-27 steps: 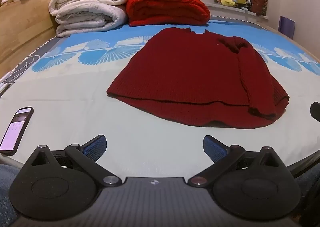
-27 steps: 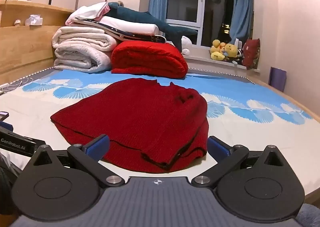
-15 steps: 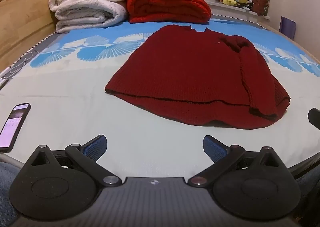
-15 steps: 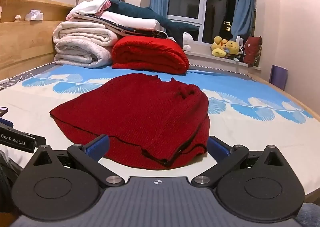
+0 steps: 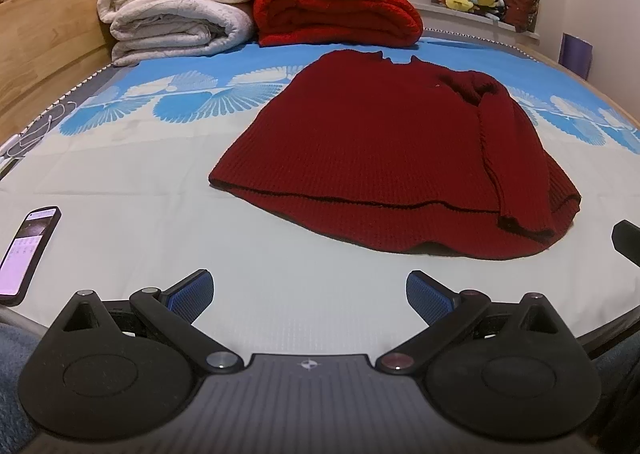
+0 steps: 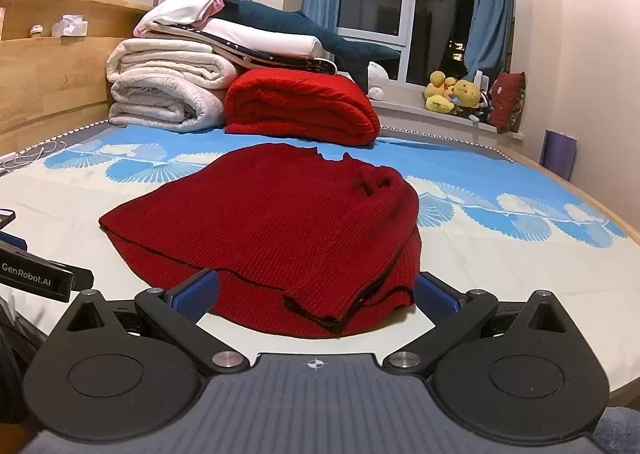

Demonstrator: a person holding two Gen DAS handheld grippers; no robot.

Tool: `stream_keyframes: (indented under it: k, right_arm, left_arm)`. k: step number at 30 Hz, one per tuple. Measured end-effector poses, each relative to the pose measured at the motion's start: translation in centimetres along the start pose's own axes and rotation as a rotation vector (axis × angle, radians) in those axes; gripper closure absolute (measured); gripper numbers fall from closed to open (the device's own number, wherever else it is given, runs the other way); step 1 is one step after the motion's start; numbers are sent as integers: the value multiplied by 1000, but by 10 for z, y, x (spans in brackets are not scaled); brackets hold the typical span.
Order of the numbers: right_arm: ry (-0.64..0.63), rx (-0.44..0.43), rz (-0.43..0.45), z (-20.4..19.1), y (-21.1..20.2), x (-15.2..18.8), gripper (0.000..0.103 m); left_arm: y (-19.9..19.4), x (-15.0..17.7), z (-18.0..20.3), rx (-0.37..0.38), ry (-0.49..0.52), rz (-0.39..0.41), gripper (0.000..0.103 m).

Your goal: Fold small clothes

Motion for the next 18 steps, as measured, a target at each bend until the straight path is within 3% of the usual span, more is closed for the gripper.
stream_keyframes:
  k: [18]
  right_arm:
    - [5, 3, -3, 1, 1, 0, 1]
  left_arm:
    - [-1, 1, 1, -4, 7, 5, 0]
Point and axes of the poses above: each gripper's, at about its wrist camera, not at the fingertips, and y roughly the way its jaws point, z to its right, x to its underside, the point moved 5 cm from there along y, roughly the way its jaws point, and after that the axes turned 3 degrees about y, right-handed, at the moved point
